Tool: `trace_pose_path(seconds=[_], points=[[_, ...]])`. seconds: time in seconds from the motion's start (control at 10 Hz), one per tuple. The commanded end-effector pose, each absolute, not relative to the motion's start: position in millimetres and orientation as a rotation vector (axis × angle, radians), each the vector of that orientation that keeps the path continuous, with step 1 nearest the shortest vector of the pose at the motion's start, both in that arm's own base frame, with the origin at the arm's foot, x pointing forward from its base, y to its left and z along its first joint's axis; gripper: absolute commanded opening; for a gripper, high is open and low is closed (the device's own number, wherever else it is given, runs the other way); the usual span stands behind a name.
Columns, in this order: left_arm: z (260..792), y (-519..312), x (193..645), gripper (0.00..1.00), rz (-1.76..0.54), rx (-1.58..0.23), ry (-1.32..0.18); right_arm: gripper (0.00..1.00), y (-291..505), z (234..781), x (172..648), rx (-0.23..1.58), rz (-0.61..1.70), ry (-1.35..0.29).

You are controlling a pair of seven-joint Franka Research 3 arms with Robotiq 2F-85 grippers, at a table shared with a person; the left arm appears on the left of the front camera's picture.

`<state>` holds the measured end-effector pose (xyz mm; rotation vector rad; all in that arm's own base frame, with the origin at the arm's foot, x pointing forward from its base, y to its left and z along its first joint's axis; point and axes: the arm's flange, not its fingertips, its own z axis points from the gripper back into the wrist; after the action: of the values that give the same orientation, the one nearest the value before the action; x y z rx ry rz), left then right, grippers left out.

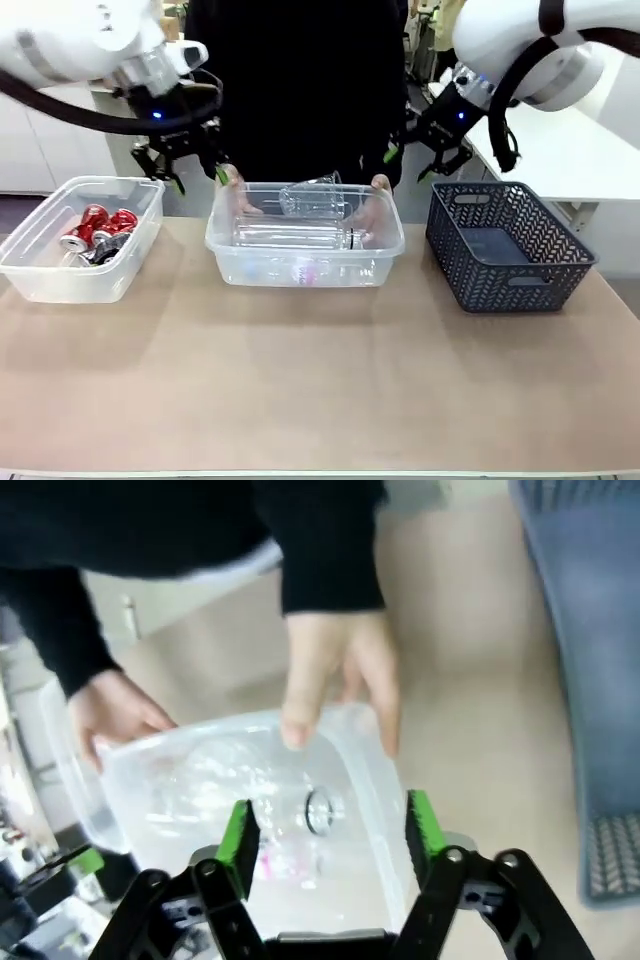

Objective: Sort the waste into each basket.
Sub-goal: Release the Organizing box you were holding.

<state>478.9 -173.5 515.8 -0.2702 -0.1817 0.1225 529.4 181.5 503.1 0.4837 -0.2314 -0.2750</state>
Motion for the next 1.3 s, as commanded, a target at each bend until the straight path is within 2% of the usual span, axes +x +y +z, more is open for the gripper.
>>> trace_pose_path(seconds=[0.0,0.2,0.3,0.4,1.0,1.1,1.2], points=[[486.8,-168.3,461.7,1.0,0.084,-0.34,-0.315,1.0,179.2,477.4,506.3,0.562,-0.177,-0.357],[477.4,-163.8,466.1,1.0,0.102,-0.414,-0.365,1.0,181.7,469.9,508.1,0.539,-0.152,-0.38],[472.6,-161.5,473.4,1.0,0.103,-0.438,-0.298,1.0,186.9,466.5,512.7,0.522,-0.158,-0.335],[491.5,-169.7,467.1,1.0,0.134,-0.353,-0.346,1.0,183.7,483.5,510.2,0.502,-0.19,-0.371],[488.3,-169.8,468.5,1.0,0.121,-0.37,-0.352,1.0,183.7,483.5,510.2,0.502,-0.19,-0.371],[505.7,-157.0,457.9,1.0,0.033,-0.465,-0.326,1.0,185.7,480.7,510.6,0.502,-0.184,-0.37],[523.4,-135.0,440.0,1.0,-0.06,-0.616,-0.247,1.0,149.1,492.1,485.5,0.71,-0.169,-0.249]])
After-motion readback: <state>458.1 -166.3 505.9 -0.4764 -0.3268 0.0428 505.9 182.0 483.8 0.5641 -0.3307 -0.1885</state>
